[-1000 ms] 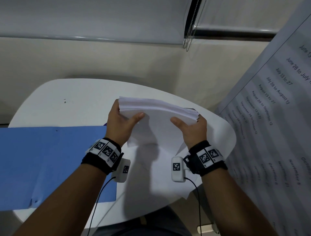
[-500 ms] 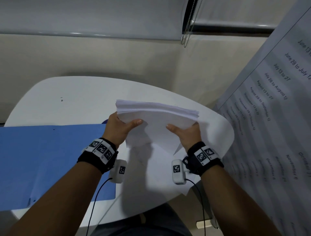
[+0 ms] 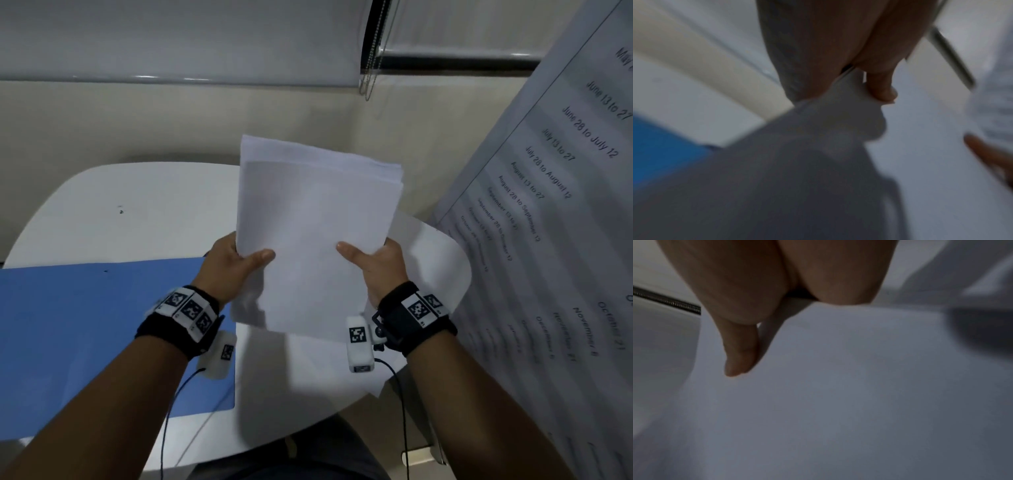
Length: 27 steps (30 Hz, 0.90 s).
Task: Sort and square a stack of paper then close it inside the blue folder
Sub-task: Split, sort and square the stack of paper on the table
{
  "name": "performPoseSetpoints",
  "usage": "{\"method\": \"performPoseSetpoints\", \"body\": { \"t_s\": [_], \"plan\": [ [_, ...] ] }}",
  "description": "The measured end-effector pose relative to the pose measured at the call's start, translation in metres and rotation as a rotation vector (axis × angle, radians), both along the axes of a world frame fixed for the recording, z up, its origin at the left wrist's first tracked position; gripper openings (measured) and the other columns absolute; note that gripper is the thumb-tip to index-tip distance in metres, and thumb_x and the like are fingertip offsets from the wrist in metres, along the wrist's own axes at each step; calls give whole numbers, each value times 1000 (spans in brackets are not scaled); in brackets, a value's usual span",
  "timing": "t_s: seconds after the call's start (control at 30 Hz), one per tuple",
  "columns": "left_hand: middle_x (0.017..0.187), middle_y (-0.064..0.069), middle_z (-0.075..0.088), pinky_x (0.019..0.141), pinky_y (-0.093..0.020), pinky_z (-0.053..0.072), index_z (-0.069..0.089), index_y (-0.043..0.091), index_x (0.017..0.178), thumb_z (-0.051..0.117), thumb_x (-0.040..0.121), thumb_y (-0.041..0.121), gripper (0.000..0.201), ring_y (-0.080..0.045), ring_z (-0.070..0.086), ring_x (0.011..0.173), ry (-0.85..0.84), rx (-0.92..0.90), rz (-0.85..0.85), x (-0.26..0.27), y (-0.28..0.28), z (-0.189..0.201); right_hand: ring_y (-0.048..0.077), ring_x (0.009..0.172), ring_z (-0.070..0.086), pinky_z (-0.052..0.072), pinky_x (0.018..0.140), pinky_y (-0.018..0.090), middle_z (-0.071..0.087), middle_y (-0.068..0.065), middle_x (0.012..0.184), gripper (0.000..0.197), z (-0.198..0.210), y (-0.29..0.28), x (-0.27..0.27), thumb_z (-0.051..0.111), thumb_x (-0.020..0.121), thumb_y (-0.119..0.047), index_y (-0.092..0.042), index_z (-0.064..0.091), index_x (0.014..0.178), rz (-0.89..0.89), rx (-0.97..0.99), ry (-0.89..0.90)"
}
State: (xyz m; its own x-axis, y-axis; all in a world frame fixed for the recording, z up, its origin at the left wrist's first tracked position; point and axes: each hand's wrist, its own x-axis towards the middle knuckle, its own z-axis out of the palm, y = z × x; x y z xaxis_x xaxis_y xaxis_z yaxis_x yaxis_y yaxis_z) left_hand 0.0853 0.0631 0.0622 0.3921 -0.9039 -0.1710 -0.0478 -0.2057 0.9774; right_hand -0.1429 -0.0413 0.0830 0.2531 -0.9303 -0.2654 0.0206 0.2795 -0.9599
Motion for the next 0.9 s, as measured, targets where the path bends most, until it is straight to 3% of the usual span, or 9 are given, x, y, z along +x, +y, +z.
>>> {"method": "performPoseSetpoints", "body": {
  "t_s": [0.17,0.3,0.43,0.47,0.53,0.63,0.7,0.77,0.9],
  "plan": [
    [109,-5,76,92,-51,56,70,18,115,78,69,51,58,-28,71,103,146,60,71,-10,21,-24,14,98,70,56,90,38,74,-4,106,36,-33,19,-8,80,78,-22,-18,67,112,144,52,145],
    [113,1,75,92,-45,56,64,24,124,76,73,49,58,-21,71,105,166,139,-23,-14,35,-39,8,95,69,57,83,27,72,-6,105,34,-52,30,-11,80,79,-21,-18,67,109,163,30,194],
    [92,6,75,76,-38,56,67,23,108,72,74,44,40,-22,68,88,79,164,20,-10,45,-50,15,74,62,52,72,30,62,-3,80,28,-75,33,-15,63,90,-43,-15,61,91,159,88,399],
    [87,7,74,72,-36,54,67,23,104,72,73,44,38,-21,66,84,65,183,48,-9,49,-51,21,79,62,53,75,34,62,4,83,36,-84,29,-18,60,89,-49,-13,61,92,95,115,514],
    [91,2,73,70,-37,54,67,21,105,74,68,49,46,-22,65,83,49,214,100,-2,59,-56,32,117,54,47,96,44,57,11,126,60,-101,21,-27,62,85,-56,-12,54,125,-43,184,870],
    [99,-5,72,74,-41,56,67,17,111,76,64,52,59,-24,66,85,47,209,171,13,73,-60,38,144,14,28,110,54,9,13,159,110,-111,21,-28,68,77,-60,-7,8,153,5,369,1201],
    [97,-3,71,71,-36,53,65,13,114,79,78,36,45,-22,65,84,54,206,216,23,81,-61,38,147,3,24,112,57,-4,15,161,124,-119,21,-20,73,74,-58,-6,-8,153,90,396,1233],
    [89,-3,67,66,-32,49,64,10,110,71,91,18,22,-22,60,79,82,200,253,30,88,-58,40,147,8,27,112,55,-8,17,161,130,-125,16,-13,78,72,-52,-5,-14,152,103,428,1209],
    [88,-6,64,68,-34,49,64,10,104,68,92,14,12,-22,57,79,131,180,287,43,90,-56,38,144,24,33,113,48,-8,22,159,120,-119,8,-11,78,80,-34,-5,-15,151,84,471,1129]
  ]
}}
